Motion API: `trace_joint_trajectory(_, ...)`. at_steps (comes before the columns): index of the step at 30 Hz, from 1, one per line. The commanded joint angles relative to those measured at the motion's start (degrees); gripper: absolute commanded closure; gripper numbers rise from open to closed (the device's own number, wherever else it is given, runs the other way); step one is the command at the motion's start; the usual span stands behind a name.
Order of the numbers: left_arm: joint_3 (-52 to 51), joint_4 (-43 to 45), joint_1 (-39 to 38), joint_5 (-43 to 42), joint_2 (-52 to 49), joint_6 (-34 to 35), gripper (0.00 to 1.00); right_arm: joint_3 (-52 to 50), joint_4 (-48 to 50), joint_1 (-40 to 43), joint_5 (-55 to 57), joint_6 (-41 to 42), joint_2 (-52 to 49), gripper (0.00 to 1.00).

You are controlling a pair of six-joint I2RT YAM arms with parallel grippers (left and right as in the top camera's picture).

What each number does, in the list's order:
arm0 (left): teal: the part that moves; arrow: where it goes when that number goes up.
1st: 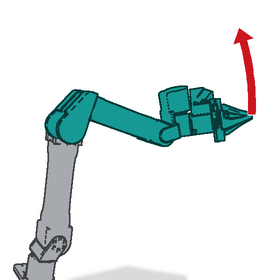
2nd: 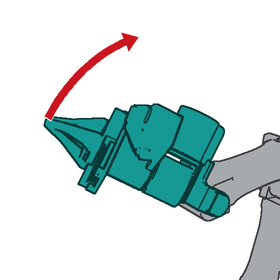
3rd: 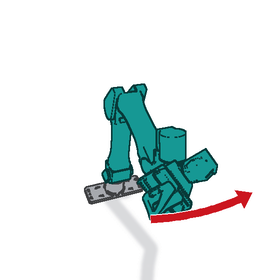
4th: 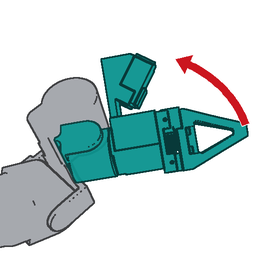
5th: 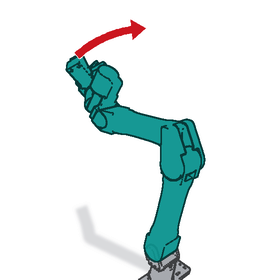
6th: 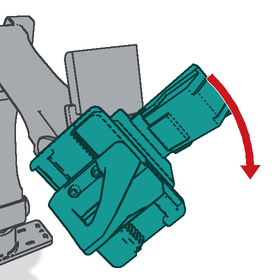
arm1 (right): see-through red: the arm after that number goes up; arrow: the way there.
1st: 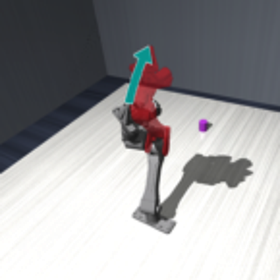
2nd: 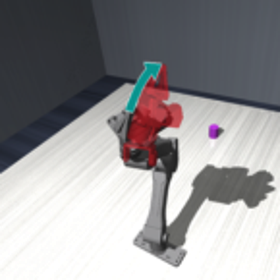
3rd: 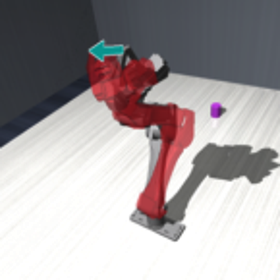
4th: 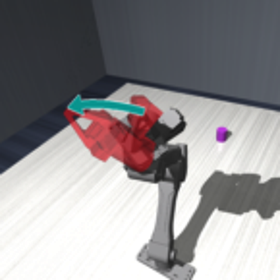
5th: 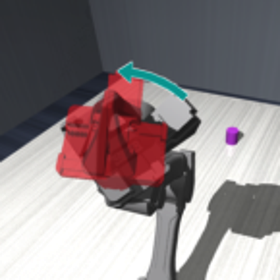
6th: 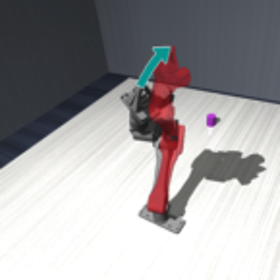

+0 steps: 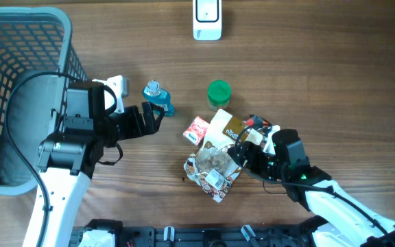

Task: Scan the item barcode
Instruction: 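Drag the bag leftward toward table center with the right gripper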

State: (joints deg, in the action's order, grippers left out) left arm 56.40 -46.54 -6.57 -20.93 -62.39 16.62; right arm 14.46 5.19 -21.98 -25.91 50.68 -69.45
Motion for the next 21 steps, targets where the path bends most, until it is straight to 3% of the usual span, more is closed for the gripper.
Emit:
trace_joint_trajectory(1, 0.15, -0.04, 0.31, -0.46, 0.35, -1.20, 0.00, -0.98, 0.61, -0.09, 0.07, -5.33, -0.83, 0.41)
trace_joint_trajectory(7, 0.15, -0.02, 0.31, -0.46, 0.35, -1.20, 0.00, -0.98, 0.90, -0.09, 0.07, -5.75, -0.83, 0.93)
trace_joint_trajectory(18, 0.15, -0.04, 0.31, -0.44, 0.35, -1.20, 0.00, -0.96, 4.26, -0.09, -6.19, -9.35, 2.99, 0.95)
trace_joint_trajectory(21, 0.15, -0.04, 0.31, -0.46, 0.35, -1.20, 0.00, -0.96, 5.77, -0.09, -10.23, -5.97, 5.53, 0.95)
